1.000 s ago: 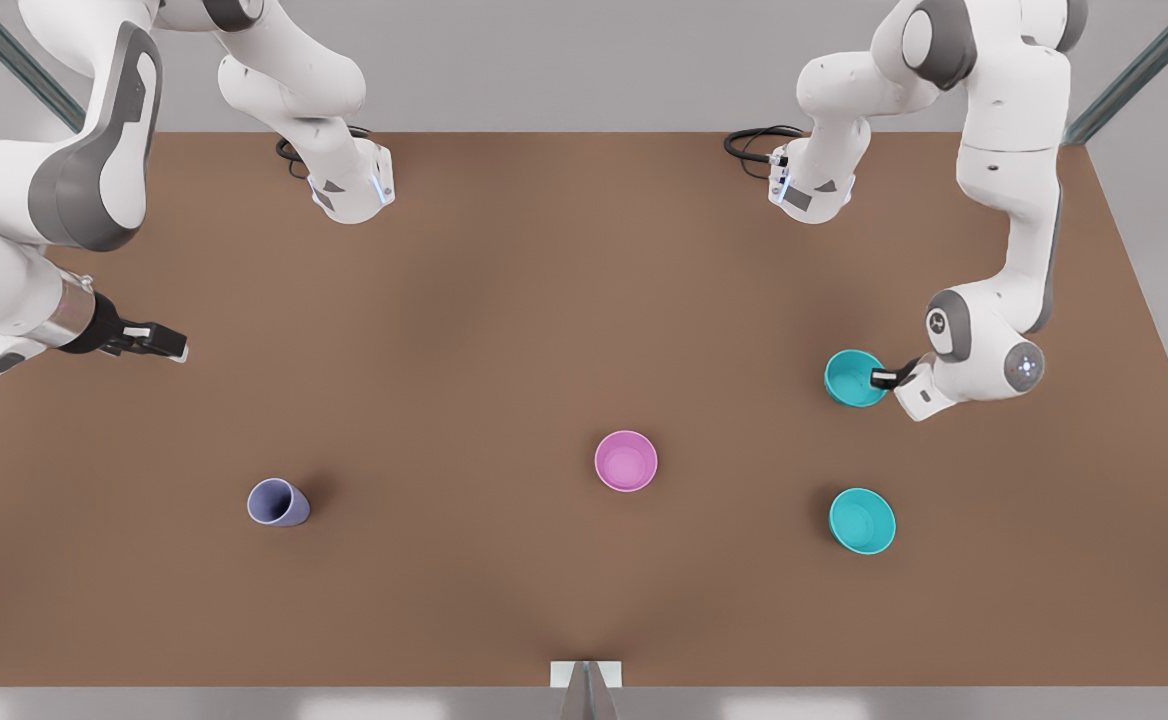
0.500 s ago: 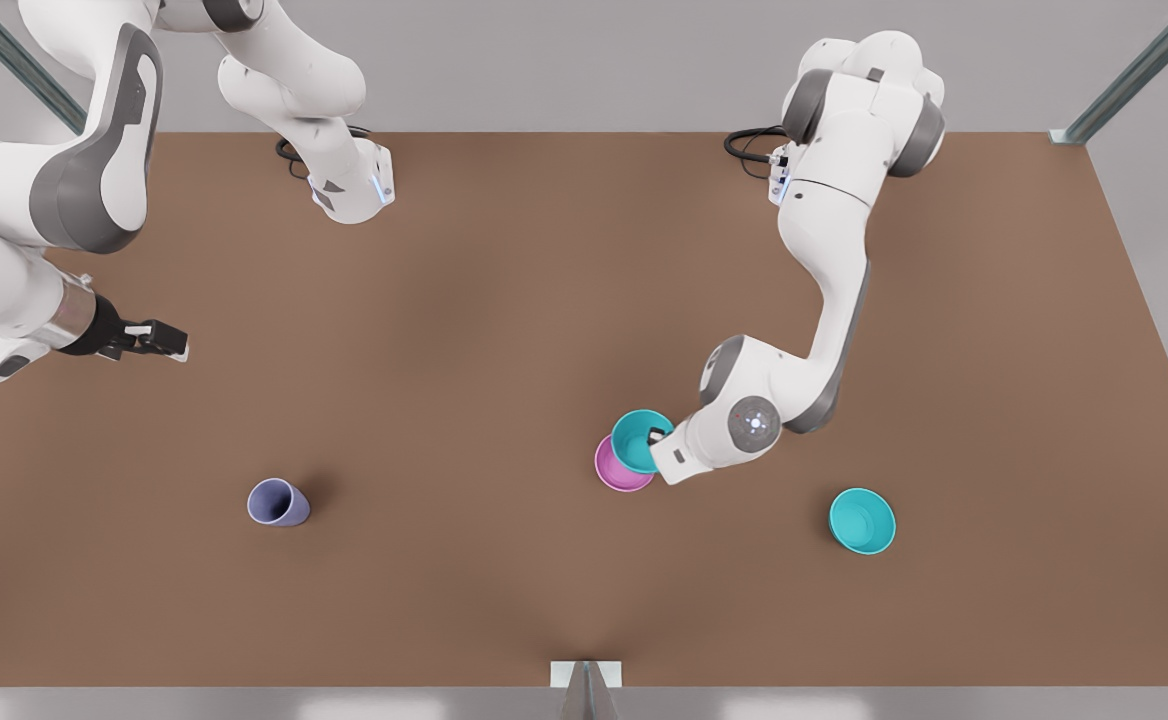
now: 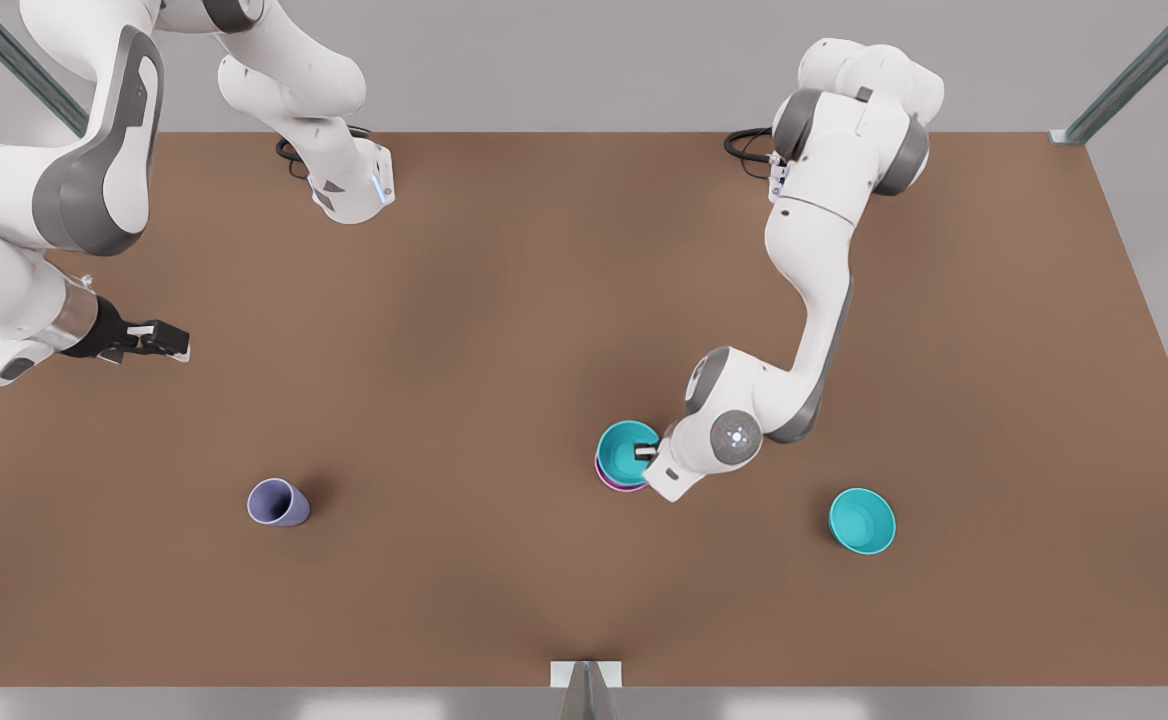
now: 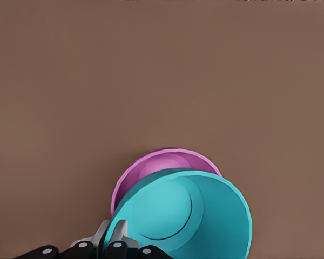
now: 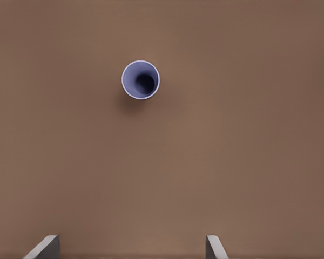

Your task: Stack the blue bowl on the pink bowl

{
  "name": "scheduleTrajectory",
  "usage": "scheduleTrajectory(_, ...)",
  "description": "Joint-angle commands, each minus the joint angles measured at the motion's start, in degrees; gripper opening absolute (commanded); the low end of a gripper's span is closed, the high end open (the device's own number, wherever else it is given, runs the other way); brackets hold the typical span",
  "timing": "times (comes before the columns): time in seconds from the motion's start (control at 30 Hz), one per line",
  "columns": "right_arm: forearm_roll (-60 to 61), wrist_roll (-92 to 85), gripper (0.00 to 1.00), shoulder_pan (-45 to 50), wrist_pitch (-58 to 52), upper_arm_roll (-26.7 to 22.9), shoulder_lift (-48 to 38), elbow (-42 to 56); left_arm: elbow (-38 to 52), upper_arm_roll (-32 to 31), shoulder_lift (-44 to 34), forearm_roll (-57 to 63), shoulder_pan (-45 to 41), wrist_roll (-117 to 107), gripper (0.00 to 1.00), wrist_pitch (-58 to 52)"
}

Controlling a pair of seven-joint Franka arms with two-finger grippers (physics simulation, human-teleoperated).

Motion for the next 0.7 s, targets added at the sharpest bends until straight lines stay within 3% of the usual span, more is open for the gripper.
scheduleTrajectory(0.0, 0.02, -1.4, 1.0, 0.0, 0.02, -0.02, -0.03, 0.09, 0.19, -0.01, 0.18, -0.3, 0.0, -16.22, 0.21, 0.14)
scheduleTrajectory(0.23, 0.02, -1.4, 1.0, 0.09, 0.2, 0.07, -0.03, 0.0, 0.01, -0.01, 0.35, -2.05, 0.09, -16.22, 0.21, 0.05)
scheduleTrajectory(0.27, 0.02, -1.4, 1.0, 0.09, 0.29, 0.07, -0.03, 0.0, 0.01, -0.01, 0.35, -2.05, 0.09, -16.13, 0.4, 0.05)
scheduleTrajectory(0.3, 0.02, -1.4, 1.0, 0.09, 0.29, 0.07, -0.03, 0.0, 0.01, -0.01, 0.35, -2.14, 0.18, -16.04, 1.0, 0.05)
scheduleTrajectory(0.37, 0.02, -1.4, 1.0, 0.09, 0.29, 0.07, -0.03, -0.18, 0.19, 0.43, -1.05, -1.44, 1.14, -15.69, 1.0, -4.14)
scheduleTrajectory(0.4, 0.02, -1.4, 1.0, 0.09, 0.37, 0.07, -0.03, -0.18, 0.19, 0.87, -6.23, 1.27, 5.09, -13.85, 1.0, -11.8)
scheduleTrajectory(0.43, 0.02, -1.4, 1.0, 0.09, 0.37, 0.07, -0.03, -0.18, 0.28, 0.87, -13.17, 14.28, 8.78, -4.73, 1.0, -24.97)
scheduleTrajectory(0.47, 0.02, -1.4, 1.0, 0.09, 0.37, 0.07, -0.03, -0.18, 2.82, 0.87, -20.2, 18.24, 14.05, 6.97, 1.0, -33.33)
scheduleTrajectory(0.53, 0.02, -1.4, 1.0, 0.09, 0.46, 0.07, 0.06, -0.18, 3.71, 0.43, -28.2, 24.22, 15.64, 13.66, 1.0, -40.98)
scheduleTrajectory(0.6, 0.02, -1.4, 1.0, 0.17, 0.55, 0.07, -0.03, -0.26, -2.79, 0.61, -35.67, 23.09, 15.29, 23.16, 1.0, -40.73)
scheduleTrajectory(0.67, 0.02, -1.4, 1.0, 0.17, 0.55, 0.07, 0.06, -0.26, -3.94, -0.18, -36.47, 20.8, 15.03, 23.07, 1.0, -39.58)
